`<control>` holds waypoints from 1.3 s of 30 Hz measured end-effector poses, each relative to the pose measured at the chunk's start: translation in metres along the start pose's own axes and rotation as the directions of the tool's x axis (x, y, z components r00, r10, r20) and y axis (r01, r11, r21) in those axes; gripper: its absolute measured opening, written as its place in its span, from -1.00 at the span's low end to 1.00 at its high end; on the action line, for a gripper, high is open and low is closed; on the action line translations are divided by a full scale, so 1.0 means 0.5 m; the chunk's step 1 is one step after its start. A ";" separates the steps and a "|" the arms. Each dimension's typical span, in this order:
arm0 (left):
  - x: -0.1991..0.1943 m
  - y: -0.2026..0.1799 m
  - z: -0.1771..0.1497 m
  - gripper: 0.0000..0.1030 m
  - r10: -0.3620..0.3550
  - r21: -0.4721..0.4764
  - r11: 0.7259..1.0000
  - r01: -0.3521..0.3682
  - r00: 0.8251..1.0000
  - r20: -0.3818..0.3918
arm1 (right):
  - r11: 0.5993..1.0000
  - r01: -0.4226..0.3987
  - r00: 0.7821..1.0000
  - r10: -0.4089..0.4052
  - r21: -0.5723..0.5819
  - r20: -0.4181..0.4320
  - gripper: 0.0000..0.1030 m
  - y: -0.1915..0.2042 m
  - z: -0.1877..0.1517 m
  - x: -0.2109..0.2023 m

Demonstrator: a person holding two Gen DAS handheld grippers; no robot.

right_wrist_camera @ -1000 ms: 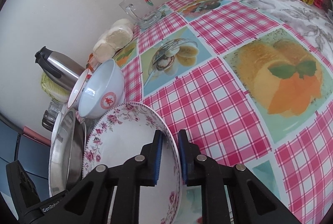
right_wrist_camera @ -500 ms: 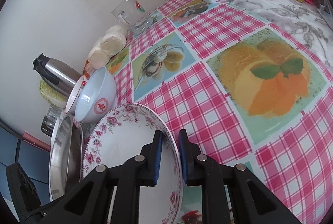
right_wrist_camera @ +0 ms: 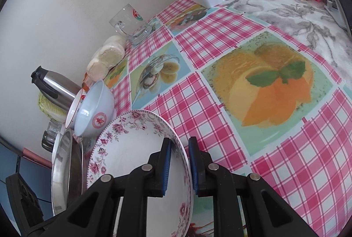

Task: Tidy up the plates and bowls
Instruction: 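Close the right gripper on the floral plate rim and lift it, then carry the floral plate with both grippers over the steel plate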

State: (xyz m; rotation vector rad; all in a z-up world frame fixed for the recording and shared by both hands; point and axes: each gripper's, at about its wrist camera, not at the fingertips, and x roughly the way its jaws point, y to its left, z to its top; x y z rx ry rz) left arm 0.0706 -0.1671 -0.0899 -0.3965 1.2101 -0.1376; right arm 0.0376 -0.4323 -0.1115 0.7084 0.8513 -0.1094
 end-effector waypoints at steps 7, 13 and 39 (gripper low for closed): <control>0.005 -0.007 0.004 -0.68 0.008 0.020 1.000 -0.008 1.000 0.000 | 0.999 0.026 1.000 -0.025 -0.032 0.006 -0.66 0.006 -0.001 -0.004; 0.016 -0.023 0.012 -0.69 -0.011 0.025 1.000 0.011 1.000 -0.028 | 0.997 0.051 0.999 -0.051 -0.059 -0.001 -0.69 0.009 0.006 -0.015; -0.005 -0.054 0.012 -0.69 -0.058 0.089 0.994 0.060 0.998 -0.027 | 0.993 0.057 0.997 -0.052 -0.103 0.056 -0.72 0.016 0.024 -0.069</control>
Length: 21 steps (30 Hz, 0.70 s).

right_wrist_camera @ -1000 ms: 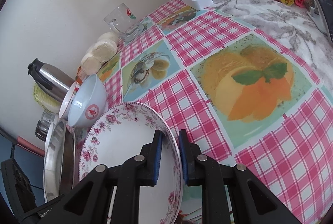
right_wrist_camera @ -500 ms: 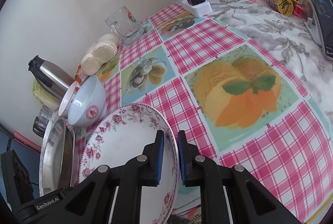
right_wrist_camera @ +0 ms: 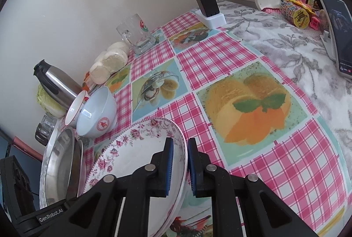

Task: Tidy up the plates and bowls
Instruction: 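Carry the floral plate with both grippers over the steel plate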

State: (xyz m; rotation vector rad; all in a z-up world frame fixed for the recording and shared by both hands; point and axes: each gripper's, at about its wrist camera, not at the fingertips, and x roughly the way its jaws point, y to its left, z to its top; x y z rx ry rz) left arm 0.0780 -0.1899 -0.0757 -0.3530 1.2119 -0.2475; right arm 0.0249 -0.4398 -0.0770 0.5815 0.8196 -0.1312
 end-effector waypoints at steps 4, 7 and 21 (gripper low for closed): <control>-0.006 -0.009 0.000 -0.69 -0.004 0.017 1.000 0.004 1.000 0.006 | 1.000 -0.004 1.000 0.004 0.000 0.016 -0.72 0.000 0.004 -0.012; -0.013 -0.012 0.000 -0.69 -0.006 0.029 1.000 0.005 1.000 0.018 | 1.000 -0.006 1.000 0.006 -0.004 0.023 -0.72 0.003 0.006 -0.018; -0.084 -0.030 0.008 -0.69 -0.062 0.085 0.995 0.053 0.992 0.109 | 0.999 -0.053 0.991 0.054 -0.007 0.123 -0.72 0.026 0.033 -0.082</control>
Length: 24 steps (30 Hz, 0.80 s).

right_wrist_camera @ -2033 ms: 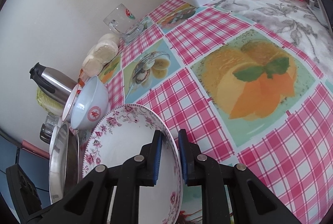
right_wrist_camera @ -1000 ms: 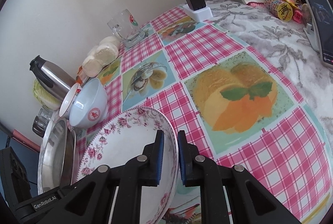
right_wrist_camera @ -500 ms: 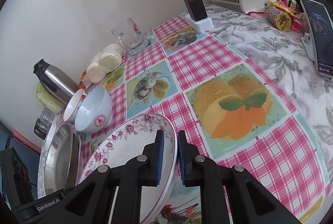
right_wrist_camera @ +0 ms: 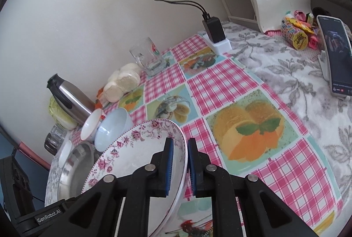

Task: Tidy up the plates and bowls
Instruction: 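Carry the floral plate with both grippers over the steel plate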

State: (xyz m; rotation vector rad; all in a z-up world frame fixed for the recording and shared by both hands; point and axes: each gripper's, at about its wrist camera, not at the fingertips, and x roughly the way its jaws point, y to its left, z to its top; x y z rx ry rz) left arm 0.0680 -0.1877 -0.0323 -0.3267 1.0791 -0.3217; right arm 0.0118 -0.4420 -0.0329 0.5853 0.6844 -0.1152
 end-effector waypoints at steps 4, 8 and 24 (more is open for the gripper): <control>-0.024 -0.002 0.011 -0.69 -0.017 0.012 1.000 0.017 0.999 0.030 | 1.000 -0.008 1.000 0.008 -0.010 0.025 -0.72 0.017 0.008 -0.013; -0.046 0.001 0.022 -0.69 -0.023 0.015 1.000 0.022 0.998 0.063 | 0.999 -0.013 0.999 0.014 -0.035 0.038 -0.72 0.040 0.011 -0.021; -0.125 0.090 0.082 -0.69 -0.038 -0.062 0.997 0.048 0.986 0.161 | 0.993 -0.080 0.996 0.083 -0.092 0.032 -0.72 0.162 0.002 -0.011</control>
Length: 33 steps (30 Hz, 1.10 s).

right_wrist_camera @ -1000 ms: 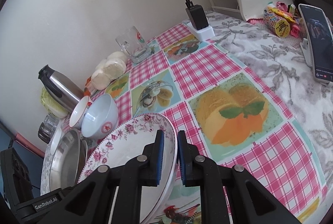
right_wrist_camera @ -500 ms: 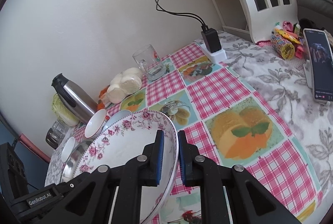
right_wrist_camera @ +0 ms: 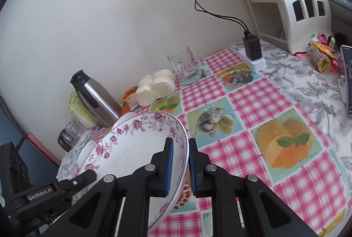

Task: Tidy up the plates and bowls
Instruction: 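Carry the floral plate with both grippers over the steel plate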

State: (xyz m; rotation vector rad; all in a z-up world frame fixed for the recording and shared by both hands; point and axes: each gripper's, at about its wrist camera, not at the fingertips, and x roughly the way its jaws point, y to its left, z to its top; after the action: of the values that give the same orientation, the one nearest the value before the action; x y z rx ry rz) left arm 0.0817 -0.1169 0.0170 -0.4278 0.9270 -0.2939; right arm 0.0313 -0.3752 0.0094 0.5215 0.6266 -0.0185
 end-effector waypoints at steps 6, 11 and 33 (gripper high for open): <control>-0.024 0.047 0.032 -0.69 -0.008 -0.045 0.999 0.009 1.000 0.030 | 0.999 -0.026 1.000 0.027 -0.035 0.003 -0.72 0.065 0.006 0.008; -0.040 0.104 0.067 -0.69 -0.039 -0.101 0.994 0.043 0.999 0.034 | 0.997 -0.060 0.998 0.060 -0.055 -0.001 -0.72 0.120 0.007 0.026; -0.080 0.338 0.129 -0.69 0.014 -0.296 0.955 0.010 0.997 0.078 | 0.972 -0.169 0.980 0.147 -0.165 -0.134 -0.73 0.320 -0.065 0.150</control>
State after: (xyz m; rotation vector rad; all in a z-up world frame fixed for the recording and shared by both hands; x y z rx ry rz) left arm 0.1219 0.0632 -0.0013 -0.7100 0.8962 -0.1337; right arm 0.1017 -0.2102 0.0185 0.4025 0.6963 0.2193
